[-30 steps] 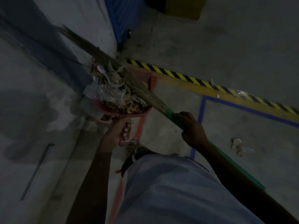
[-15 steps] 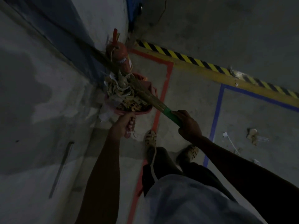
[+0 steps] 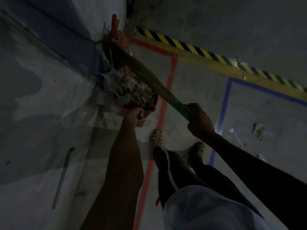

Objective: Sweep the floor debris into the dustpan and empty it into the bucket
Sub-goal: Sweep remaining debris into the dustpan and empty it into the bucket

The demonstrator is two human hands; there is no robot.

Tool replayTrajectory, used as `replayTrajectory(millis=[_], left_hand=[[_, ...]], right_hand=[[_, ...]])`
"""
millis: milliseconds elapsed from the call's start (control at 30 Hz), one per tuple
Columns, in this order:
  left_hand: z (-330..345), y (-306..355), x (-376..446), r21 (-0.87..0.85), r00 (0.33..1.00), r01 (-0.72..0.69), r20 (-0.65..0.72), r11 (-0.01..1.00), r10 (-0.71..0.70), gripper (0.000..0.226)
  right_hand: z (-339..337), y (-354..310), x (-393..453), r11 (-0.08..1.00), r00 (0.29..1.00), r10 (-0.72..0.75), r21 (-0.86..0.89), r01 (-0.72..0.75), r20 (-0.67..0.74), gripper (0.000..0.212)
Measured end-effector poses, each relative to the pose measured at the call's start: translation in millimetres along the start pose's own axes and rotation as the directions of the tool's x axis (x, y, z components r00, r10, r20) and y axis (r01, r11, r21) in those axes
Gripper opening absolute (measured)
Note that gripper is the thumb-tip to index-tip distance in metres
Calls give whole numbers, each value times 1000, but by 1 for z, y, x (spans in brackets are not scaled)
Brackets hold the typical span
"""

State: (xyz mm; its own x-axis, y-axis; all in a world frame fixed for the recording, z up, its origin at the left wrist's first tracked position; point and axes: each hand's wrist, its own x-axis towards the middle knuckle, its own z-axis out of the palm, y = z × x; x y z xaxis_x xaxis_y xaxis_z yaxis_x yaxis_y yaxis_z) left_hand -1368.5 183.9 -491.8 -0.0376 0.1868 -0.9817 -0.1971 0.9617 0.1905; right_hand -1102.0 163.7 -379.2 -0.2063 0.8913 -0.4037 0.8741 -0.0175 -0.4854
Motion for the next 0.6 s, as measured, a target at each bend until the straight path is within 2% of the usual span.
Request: replayTrajectory(millis=[300, 600], left_hand=[[-5, -7, -7, 54, 998, 48, -43, 997, -45, 44], [-7, -16, -11, 88, 996, 20, -92, 996, -12, 44]], right_hand=[[-16, 10, -1, 1000, 998, 25, -11, -25, 50, 73], [-15, 6, 1, 986, 993, 107, 121, -111, 44, 73]])
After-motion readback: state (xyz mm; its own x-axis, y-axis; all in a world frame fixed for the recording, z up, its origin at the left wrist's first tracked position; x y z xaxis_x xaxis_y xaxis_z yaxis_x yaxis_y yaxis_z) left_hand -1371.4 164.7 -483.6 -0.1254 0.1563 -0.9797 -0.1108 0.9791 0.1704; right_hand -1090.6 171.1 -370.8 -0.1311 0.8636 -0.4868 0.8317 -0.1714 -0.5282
